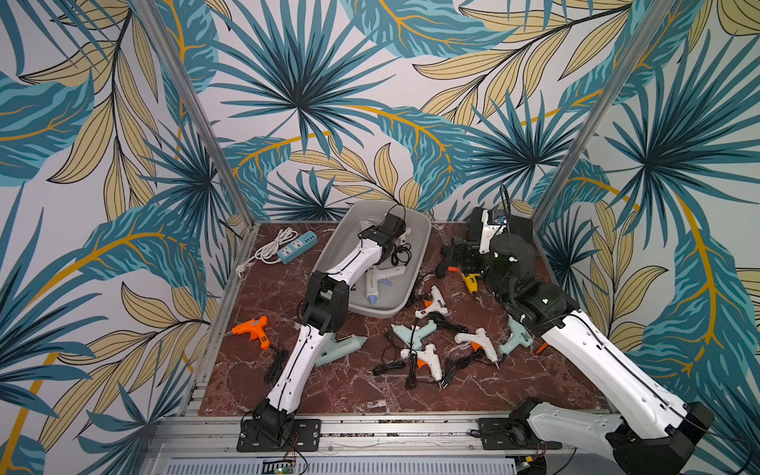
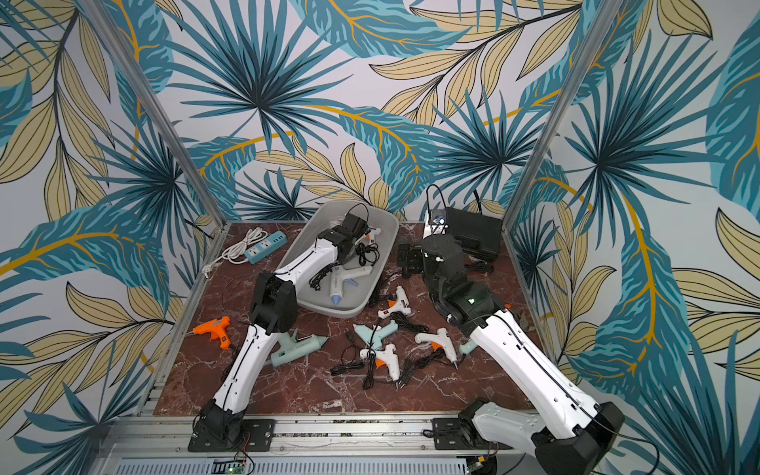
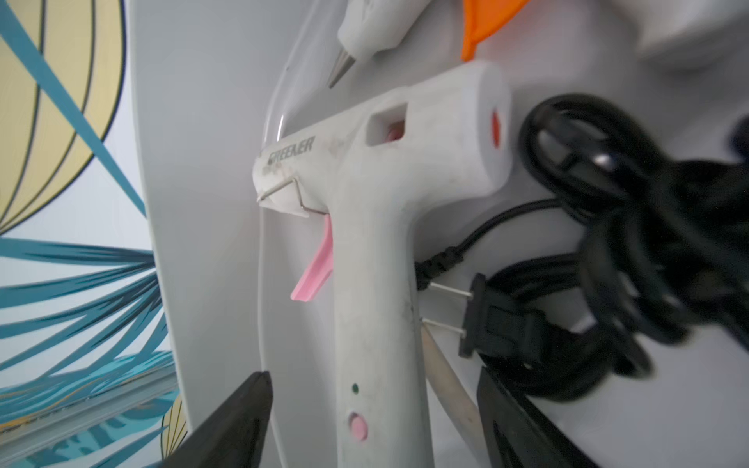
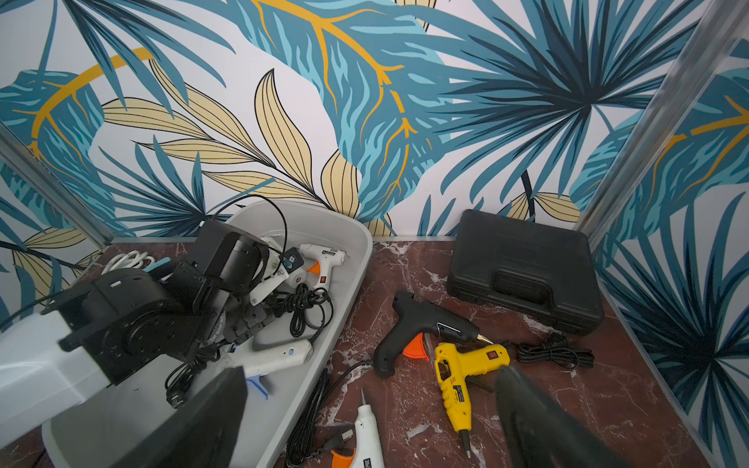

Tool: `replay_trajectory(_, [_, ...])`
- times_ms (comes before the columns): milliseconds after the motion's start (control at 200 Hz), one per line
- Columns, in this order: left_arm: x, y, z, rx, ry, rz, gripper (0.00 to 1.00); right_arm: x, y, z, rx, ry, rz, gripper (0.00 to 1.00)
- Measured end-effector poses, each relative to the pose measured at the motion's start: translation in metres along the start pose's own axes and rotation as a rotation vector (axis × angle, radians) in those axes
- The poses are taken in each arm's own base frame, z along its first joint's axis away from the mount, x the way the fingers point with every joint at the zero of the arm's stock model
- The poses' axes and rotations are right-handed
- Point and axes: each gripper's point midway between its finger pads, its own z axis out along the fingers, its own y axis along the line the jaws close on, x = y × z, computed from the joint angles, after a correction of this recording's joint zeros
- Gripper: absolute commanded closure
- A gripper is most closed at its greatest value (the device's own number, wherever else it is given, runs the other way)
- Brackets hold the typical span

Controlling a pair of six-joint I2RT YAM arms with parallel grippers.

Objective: Put the hot melt glue gun into the storage box
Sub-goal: Place the hot melt adhesive gun in the storage box.

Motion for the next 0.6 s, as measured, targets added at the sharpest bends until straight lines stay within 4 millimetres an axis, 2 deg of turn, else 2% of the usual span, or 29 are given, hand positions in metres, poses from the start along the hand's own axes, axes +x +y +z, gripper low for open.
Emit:
replay_trajectory(85, [-0.005,0.004,-0.018,0.05,-0.031,-0.052,0.0,0.003,-0.001,0.001,0.01,0.013,0.005,0.01])
replay_trajectory(145, [-0.01,0.013,-0.038,0.076,-0.06,-0.094,0.0,0.007,-0.003,0.002,0.022,0.029,0.011,0.01])
replay_trajectory(346, [-0.017,0.068,-0.122,0.094,-0.188,-0.287,0.0,0.013,-0.014,0.001,0.076,0.064,0.054,0.01])
replay_trajectory(466, [-0.002,0.096,-0.161,0.117,-0.242,-0.439,0.0,0.015,-0.032,0.002,0.142,0.079,0.107,0.01])
replay_trajectory(601, [0.032,0.111,-0.169,0.182,-0.247,-0.61,0.0,0.025,-0.061,0.005,0.222,0.121,0.175,0.01])
